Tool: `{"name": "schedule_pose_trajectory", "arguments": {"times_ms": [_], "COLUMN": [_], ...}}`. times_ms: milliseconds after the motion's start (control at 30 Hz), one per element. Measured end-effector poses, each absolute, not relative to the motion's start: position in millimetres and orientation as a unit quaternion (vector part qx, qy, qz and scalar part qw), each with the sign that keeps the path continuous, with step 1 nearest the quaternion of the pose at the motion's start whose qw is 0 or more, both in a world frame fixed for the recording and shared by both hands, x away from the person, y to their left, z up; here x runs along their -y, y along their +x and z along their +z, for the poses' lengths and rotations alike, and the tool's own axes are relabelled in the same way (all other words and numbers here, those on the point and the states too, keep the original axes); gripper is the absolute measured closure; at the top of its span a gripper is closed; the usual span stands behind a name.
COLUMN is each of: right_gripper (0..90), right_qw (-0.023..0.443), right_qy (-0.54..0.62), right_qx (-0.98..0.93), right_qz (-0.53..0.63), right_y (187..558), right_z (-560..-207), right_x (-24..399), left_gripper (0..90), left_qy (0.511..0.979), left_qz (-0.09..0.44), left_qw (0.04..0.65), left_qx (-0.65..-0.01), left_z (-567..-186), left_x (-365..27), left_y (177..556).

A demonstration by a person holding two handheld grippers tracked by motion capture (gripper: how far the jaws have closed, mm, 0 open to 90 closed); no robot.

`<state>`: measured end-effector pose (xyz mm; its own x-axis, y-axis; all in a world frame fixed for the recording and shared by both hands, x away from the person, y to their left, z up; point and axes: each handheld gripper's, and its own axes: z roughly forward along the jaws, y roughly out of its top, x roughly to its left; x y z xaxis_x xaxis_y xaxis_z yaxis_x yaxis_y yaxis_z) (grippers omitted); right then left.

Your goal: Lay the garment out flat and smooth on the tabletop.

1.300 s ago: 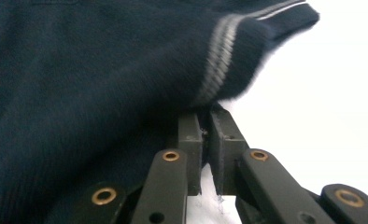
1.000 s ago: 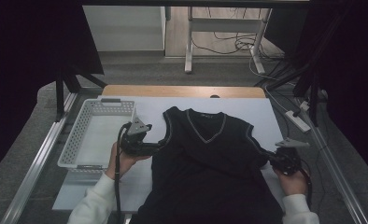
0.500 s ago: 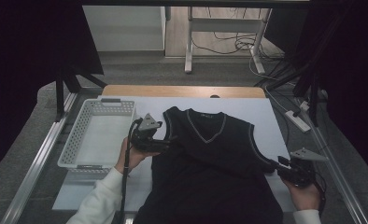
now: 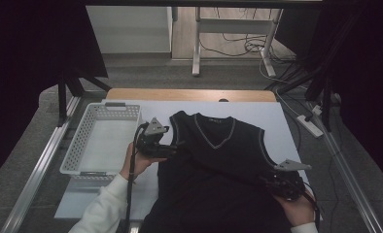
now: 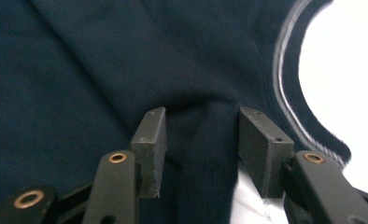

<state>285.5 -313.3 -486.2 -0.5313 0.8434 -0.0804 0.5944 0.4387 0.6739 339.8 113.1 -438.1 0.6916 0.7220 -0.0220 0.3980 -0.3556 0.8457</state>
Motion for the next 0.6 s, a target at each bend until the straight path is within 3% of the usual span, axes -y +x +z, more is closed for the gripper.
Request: {"name": "schedule_pose_trajectory", "arguments": {"times_ms": [67,200,600], "right_gripper": [57.5,81.9,84.8], "right_qw": [0.214,0.192,0.162], "right_qy": [0.444,0.449,0.455], "right_qx": [-0.821,-0.825,-0.825], "right_qz": [0.287,0.283,0.295], "right_y": [283,280,249], "right_z": [-492,-503,-504], "right_x": [318,329,353], "left_gripper": [21.3,21.2,21.2], "left_qy": [0.803,0.804,0.802], "left_qz": [0.181,0.181,0.180], "left_qw": [0.448,0.447,0.450], "left_qx": [-0.348,-0.348,-0.350], "left_z": [-438,-438,-438], "left_x": [-113,-113,-115], "left_y": [340,340,340]}}
